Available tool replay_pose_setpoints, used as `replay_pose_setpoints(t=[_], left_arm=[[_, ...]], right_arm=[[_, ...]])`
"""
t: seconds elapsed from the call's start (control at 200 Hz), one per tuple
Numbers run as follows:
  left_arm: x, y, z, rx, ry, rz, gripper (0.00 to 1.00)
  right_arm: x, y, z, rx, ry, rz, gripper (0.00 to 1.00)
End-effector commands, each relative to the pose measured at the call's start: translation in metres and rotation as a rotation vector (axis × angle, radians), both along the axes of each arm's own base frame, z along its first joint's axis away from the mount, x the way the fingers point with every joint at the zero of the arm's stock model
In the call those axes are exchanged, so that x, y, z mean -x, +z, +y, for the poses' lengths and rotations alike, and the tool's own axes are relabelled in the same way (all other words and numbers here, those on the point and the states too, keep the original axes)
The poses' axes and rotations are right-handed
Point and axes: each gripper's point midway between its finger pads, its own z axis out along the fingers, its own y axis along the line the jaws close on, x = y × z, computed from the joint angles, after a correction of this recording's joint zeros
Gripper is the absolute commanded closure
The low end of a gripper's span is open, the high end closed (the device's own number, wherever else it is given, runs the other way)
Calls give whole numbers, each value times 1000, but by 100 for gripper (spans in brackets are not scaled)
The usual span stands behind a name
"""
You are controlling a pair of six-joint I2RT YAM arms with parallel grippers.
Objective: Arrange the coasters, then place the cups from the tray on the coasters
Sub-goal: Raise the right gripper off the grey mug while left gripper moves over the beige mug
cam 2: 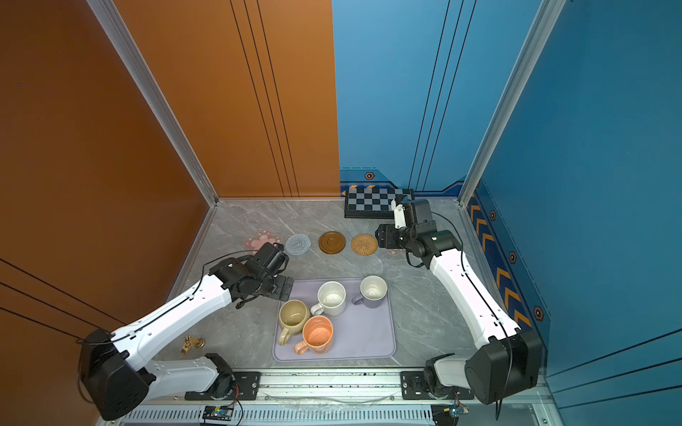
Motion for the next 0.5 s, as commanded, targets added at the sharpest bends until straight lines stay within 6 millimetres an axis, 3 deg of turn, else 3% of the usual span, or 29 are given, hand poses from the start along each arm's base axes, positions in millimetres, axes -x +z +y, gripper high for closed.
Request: replay_pose_setpoints(t=[0.0, 0.496], left_arm=[[14, -3, 1, -7, -34, 40, 2], [38, -8, -18, -5, -101, 91, 2]], right_arm=[[-2, 12, 0, 2, -20, -22, 27], [-5, 20, 10, -2, 14, -40, 26]])
